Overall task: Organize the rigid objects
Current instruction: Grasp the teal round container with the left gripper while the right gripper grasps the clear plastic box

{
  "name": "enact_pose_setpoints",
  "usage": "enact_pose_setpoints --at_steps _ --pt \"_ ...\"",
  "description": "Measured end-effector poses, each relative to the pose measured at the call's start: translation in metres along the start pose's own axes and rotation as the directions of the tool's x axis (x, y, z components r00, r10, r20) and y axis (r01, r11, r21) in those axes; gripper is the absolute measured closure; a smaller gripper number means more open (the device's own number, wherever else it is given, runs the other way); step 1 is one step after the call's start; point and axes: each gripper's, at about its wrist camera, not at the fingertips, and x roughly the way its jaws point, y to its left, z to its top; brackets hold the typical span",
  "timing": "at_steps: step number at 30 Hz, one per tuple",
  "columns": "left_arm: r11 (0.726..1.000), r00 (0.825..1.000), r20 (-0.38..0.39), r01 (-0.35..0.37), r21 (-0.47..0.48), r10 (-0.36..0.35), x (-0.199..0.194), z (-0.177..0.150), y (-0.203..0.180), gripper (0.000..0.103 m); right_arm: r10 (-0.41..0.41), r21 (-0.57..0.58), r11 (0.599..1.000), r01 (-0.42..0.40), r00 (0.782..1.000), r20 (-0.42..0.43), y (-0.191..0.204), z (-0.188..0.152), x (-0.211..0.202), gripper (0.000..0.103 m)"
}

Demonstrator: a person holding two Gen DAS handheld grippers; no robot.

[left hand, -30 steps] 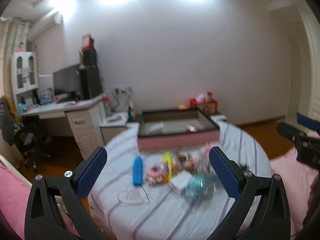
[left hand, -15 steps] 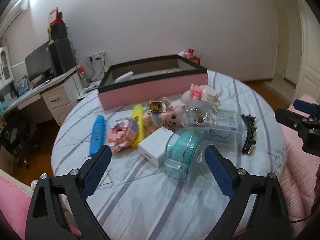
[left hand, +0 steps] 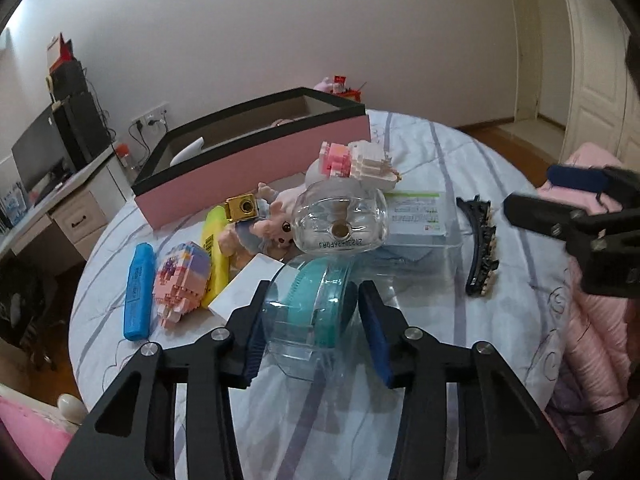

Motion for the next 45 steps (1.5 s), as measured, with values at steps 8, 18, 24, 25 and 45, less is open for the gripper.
enact_pose_setpoints --at_steps 8,18,24,25,45 --pt "0.995 1.0 0.024 0.017 -0.099 -0.015 -0.027 -0.007 0.027 0.061 0.085 -0.065 0.994 -0.088 0.995 -0.05 0.018 0.004 0.018 0.013" --pt "0.983 0.999 0.032 -0.017 -0.185 0.023 -0.038 -0.017 0.059 0.065 0.25 -0.205 0.939 -0.277 0.957 -0.149 0.049 0.018 0.059 0.013" --pt "0.979 1.0 0.003 0.02 -0.203 -0.02 -0.029 -0.025 0.066 0.06 0.305 -0.208 0.911 -0.355 0.922 -0.238 0.056 0.022 0.085 0.013" --pt "0.977 1.0 0.004 0.026 -0.21 -0.025 -0.028 -0.027 0.068 0.059 0.315 -0.213 0.906 -0.366 0.919 -0.238 0.057 0.022 0.085 0.014" --pt "0.975 0.998 0.05 0.039 -0.218 -0.028 -0.02 -0.003 0.064 0.066 0.282 -0.139 0.947 -0.29 0.956 -0.076 0.037 0.033 0.037 0.037"
